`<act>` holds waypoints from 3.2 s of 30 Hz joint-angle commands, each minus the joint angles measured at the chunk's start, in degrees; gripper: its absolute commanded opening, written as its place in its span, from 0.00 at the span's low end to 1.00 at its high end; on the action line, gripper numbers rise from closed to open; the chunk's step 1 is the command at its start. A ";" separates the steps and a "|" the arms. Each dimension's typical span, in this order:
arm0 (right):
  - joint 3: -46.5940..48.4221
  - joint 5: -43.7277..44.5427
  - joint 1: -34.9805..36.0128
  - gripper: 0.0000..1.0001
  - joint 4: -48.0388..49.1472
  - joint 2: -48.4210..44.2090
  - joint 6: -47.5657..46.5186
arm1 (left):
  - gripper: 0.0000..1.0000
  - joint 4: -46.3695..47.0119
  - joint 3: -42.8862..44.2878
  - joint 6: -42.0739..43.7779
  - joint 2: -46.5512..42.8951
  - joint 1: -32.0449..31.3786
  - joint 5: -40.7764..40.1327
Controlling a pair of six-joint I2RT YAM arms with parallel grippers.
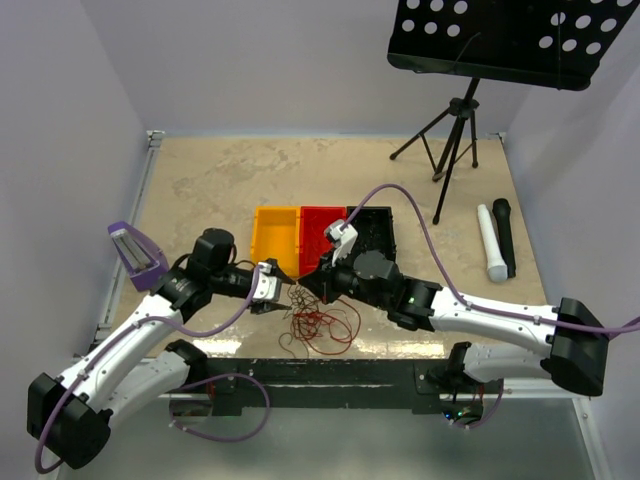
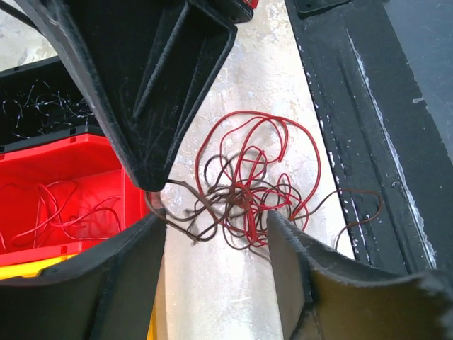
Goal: Untangle the cables
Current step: Untie the cable.
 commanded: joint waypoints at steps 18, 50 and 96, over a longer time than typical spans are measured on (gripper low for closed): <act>0.15 0.82 0.68 0.00 0.87 -4.38 0.12 | 0.43 4.05 -0.93 1.46 0.82 0.12 -5.17; -12.77 3.81 5.25 0.61 12.90 9.34 8.82 | 0.63 -10.01 -14.38 76.87 7.15 4.34 -14.33; -14.01 7.77 5.33 0.52 11.15 24.36 18.84 | 0.00 10.71 9.16 31.65 -15.26 3.63 -19.33</act>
